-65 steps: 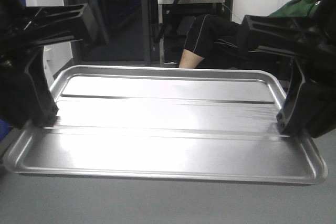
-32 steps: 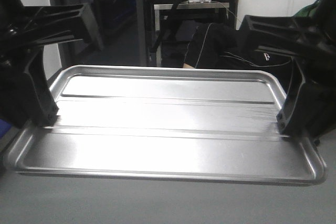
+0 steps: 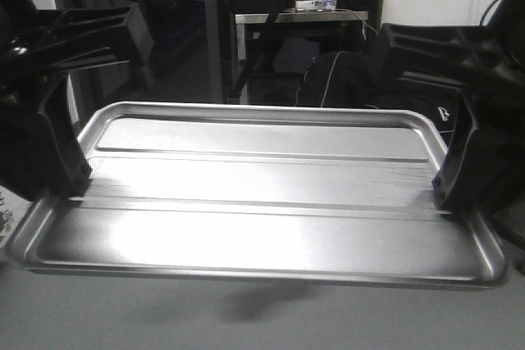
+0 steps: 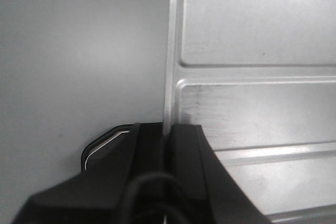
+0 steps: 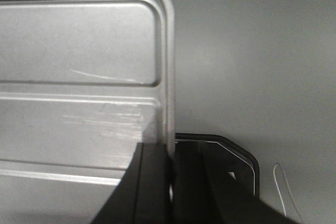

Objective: Grab silver tray and place in blue box
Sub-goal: 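Keep holding the tray while driving toward the blue bins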

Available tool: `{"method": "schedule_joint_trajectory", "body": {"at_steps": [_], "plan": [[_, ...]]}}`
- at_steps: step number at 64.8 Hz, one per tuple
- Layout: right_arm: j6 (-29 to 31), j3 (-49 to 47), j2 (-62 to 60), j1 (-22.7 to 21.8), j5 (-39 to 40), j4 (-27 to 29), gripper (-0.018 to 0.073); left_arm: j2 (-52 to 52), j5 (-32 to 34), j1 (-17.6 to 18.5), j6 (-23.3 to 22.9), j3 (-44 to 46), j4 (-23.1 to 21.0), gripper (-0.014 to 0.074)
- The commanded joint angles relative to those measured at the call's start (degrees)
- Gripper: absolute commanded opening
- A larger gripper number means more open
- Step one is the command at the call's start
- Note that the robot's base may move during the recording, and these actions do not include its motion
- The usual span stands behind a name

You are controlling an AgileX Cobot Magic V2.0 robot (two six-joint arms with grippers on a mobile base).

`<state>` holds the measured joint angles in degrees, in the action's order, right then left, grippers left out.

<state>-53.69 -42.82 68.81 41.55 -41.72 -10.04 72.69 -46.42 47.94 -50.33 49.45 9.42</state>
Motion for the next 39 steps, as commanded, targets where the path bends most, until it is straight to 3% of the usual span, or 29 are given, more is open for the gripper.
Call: {"method": "schedule_joint_trajectory", "body": {"at_steps": [1,39], "plan": [[0.1,-1.1,-1.4,-0.3,-2.4,-3.9,0.0063,-1.5,-2.4,-0.1,0.3,1.1,3.3,-0.0104],[0.1,-1.1,-1.4,-0.3,-2.4,-3.9,0.0063,-1.5,-2.4,-0.1,0.3,1.1,3.3,-0.0104]]}}
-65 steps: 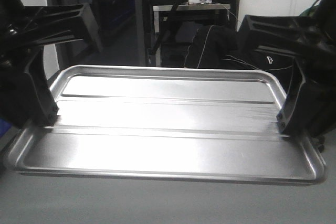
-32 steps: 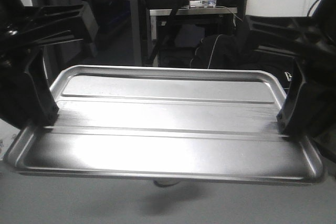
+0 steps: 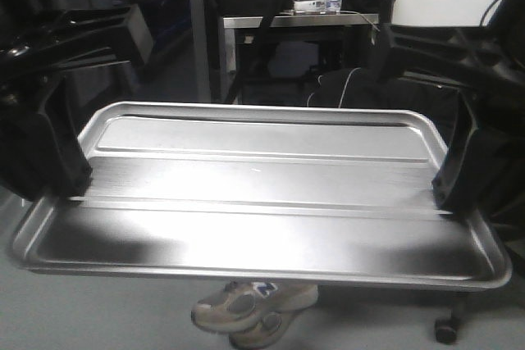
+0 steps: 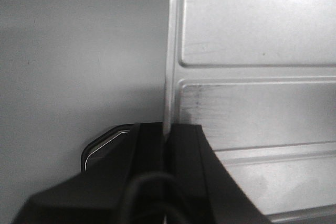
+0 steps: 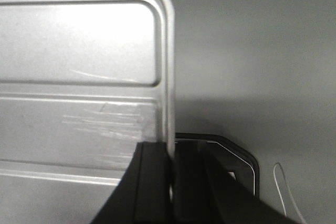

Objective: Grab silver tray and place in blue box
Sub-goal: 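Keep holding the tray while driving toward the blue bins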

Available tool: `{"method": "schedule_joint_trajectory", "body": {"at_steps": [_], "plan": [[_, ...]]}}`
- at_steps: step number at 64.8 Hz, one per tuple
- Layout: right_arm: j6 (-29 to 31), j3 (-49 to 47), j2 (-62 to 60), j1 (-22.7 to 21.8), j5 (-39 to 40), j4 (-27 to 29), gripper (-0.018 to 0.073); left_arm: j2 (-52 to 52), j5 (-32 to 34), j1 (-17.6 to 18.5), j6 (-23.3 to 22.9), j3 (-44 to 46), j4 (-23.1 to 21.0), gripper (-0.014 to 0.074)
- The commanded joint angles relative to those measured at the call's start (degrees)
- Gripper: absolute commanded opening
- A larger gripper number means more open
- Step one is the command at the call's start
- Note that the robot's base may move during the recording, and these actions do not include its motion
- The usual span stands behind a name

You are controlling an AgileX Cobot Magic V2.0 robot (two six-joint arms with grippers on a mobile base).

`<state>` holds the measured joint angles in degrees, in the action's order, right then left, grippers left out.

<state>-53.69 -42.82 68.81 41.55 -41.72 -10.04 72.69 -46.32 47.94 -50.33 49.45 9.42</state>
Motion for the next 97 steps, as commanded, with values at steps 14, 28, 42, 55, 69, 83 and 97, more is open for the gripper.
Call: {"method": "schedule_joint_trajectory", "body": {"at_steps": [14,28,42,55,69,83,97], "plan": [[0.1,-1.1,-1.4,-0.3,-2.4,-3.9,0.0063,-1.5,-2.5,-0.1,0.3,1.1,3.3,-0.0104],[0.1,-1.1,-1.4,-0.3,-2.4,-3.9,0.0063,-1.5,-2.5,-0.1,0.3,1.1,3.3,-0.0104],[0.1,-1.1,-1.4,-0.3,-2.4,-3.9,0.0063,-1.5,-2.5,-0.1,0.3,1.1,3.3,-0.0104],[0.1,-1.1,-1.4,-0.3,-2.4,-3.9,0.0063,-1.5,-2.5,-0.1,0.3,1.1,3.3,-0.0104],[0.1,-1.1,-1.4,-0.3,-2.4,-3.9,0.0063,-1.5,-2.5,-0.1,0.3,1.1,3.3,-0.0104],[0.1,-1.1,-1.4,-0.3,-2.4,-3.9,0.0063,-1.5,-2.5,-0.1,0.3,1.1,3.3,-0.0104],[0.1,-1.1,-1.4,-0.3,-2.4,-3.9,0.0063,-1.5,-2.5,-0.1,0.3,1.1,3.2,-0.0104]]}}
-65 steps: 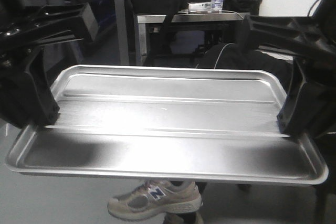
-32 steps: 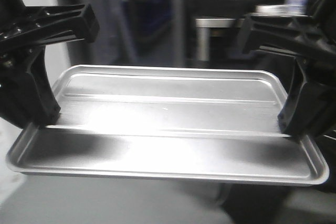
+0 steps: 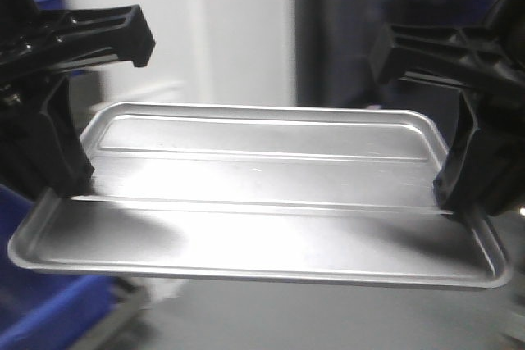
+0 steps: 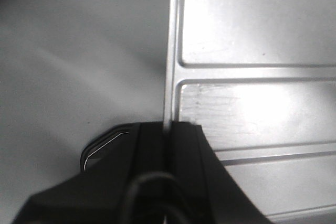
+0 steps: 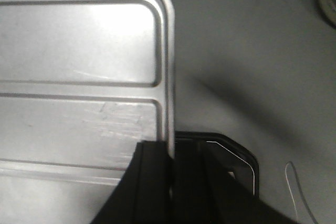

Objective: Grab silver tray and place in blue box
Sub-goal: 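Keep holding the tray while driving toward the blue bins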

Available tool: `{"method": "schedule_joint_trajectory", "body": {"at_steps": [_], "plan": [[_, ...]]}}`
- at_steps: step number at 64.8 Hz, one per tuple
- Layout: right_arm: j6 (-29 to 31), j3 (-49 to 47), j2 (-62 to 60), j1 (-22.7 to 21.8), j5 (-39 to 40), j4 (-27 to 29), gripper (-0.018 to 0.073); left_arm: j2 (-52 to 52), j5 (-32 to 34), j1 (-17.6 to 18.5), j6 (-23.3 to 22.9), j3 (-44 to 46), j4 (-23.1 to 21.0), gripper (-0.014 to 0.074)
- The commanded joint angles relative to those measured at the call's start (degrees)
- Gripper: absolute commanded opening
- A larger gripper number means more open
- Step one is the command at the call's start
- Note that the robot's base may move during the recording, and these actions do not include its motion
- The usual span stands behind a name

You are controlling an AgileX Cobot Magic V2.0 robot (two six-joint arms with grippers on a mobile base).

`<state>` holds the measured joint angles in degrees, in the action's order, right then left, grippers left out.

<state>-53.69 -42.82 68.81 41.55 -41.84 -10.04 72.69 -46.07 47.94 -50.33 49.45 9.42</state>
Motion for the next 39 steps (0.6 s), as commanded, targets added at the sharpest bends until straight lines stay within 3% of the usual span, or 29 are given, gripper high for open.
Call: {"method": "schedule_joint_trajectory", "body": {"at_steps": [1,39], "plan": [[0.1,-1.1,-1.4,-0.3,-2.3,-3.9,0.0063,-1.5,-2.8,-0.1,0.3,1.1,3.2,-0.0104],[0.1,-1.1,-1.4,-0.3,-2.3,-3.9,0.0063,-1.5,-2.8,-0.1,0.3,1.1,3.2,-0.0104]]}}
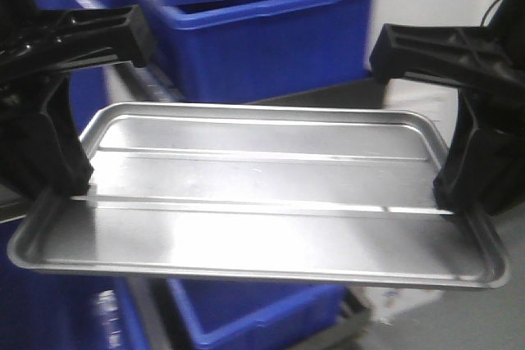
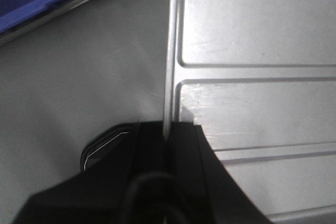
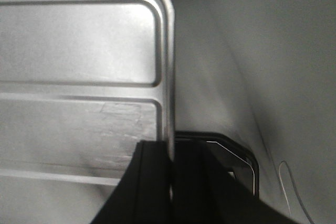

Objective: Grab silver tray and place in blue box
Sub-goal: 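Keep holding the tray while driving toward the blue bins, then carry the tray over the large blue bin with both grippers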

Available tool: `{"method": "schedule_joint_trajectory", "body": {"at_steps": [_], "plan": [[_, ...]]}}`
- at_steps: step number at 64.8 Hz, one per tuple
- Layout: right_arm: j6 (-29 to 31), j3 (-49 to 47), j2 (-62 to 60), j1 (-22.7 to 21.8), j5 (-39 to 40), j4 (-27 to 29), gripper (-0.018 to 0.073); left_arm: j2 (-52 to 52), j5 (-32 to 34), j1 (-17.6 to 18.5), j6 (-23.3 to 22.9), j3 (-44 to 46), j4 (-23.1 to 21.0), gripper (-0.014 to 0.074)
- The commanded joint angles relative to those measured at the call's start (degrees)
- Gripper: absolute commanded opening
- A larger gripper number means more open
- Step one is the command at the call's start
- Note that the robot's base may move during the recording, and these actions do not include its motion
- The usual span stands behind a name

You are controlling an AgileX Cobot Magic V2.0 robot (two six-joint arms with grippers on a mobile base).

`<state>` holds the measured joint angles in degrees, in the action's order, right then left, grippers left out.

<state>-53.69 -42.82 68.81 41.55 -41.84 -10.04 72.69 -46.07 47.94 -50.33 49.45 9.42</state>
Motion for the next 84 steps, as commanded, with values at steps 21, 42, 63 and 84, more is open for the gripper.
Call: {"method": "schedule_joint_trajectory", "body": {"at_steps": [21,42,63,84], "plan": [[0.1,-1.1,-1.4,-0.3,-2.3,-3.9,0.0063,-1.5,-2.8,-0.1,0.3,1.1,3.2,-0.0104],[0.1,-1.1,-1.4,-0.3,-2.3,-3.9,0.0063,-1.5,-2.8,-0.1,0.3,1.1,3.2,-0.0104],[0.1,-1.1,-1.4,-0.3,-2.3,-3.9,0.0063,-1.5,-2.8,-0.1,0.3,1.1,3.2,-0.0104],[0.1,-1.1,-1.4,-0.3,-2.3,-3.9,0.0063,-1.5,-2.8,-0.1,0.3,1.1,3.2,-0.0104]]}}
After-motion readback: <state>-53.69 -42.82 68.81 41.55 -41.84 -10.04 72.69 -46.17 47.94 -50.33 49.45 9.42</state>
